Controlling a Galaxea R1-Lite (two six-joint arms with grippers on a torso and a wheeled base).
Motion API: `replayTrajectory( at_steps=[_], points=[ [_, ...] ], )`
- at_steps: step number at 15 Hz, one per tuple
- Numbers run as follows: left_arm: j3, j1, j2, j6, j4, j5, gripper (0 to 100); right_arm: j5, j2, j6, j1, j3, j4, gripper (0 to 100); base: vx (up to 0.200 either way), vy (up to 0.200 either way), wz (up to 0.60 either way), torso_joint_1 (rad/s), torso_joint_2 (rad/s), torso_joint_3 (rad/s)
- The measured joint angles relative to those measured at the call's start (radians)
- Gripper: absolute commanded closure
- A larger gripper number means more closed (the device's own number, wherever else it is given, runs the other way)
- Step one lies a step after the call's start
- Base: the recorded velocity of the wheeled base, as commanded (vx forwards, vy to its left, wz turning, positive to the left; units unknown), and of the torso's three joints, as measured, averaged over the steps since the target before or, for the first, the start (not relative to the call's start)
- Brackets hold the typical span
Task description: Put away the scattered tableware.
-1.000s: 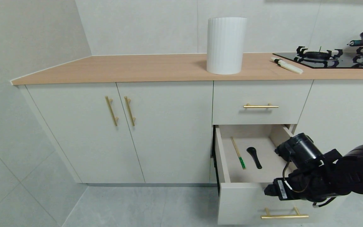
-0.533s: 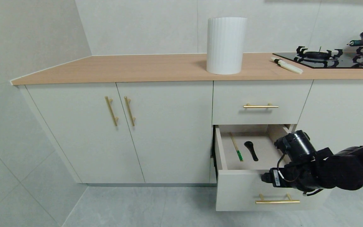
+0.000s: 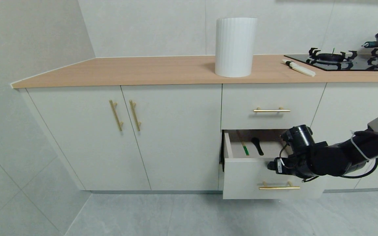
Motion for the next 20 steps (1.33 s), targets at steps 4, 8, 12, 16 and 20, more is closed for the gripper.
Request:
replayTrajectory(
  at_steps=[4, 8, 12, 16, 20],
  points=[
    [0.000, 0.000, 0.000, 0.000, 0.000, 0.000, 0, 0.001, 0.100, -0.054, -0.017, -0.113, -0.123, 0, 0.000, 0.000, 0.00, 0.000, 0.00, 0.000],
    [0.001, 0.000, 0.000, 0.000, 0.000, 0.000, 0, 0.009, 0.191, -0.099, -0.037, -0.141, -0.335, 0, 0.000, 0.000, 0.00, 0.000, 0.00, 0.000],
    [0.000, 0.000, 0.000, 0.000, 0.000, 0.000, 0, 0.012, 0.267, -0.107, -0.056, -0.183, -0.420, 0, 0.000, 0.000, 0.00, 0.000, 0.00, 0.000],
    [0.000, 0.000, 0.000, 0.000, 0.000, 0.000, 0, 0.008, 0.331, -0.074, -0.086, -0.272, -0.446, 0, 0.000, 0.000, 0.00, 0.000, 0.00, 0.000],
    [0.000, 0.000, 0.000, 0.000, 0.000, 0.000, 0, 0.010, 0.379, -0.016, -0.097, -0.341, -0.445, 0, 0.000, 0.000, 0.00, 0.000, 0.00, 0.000]
  ],
)
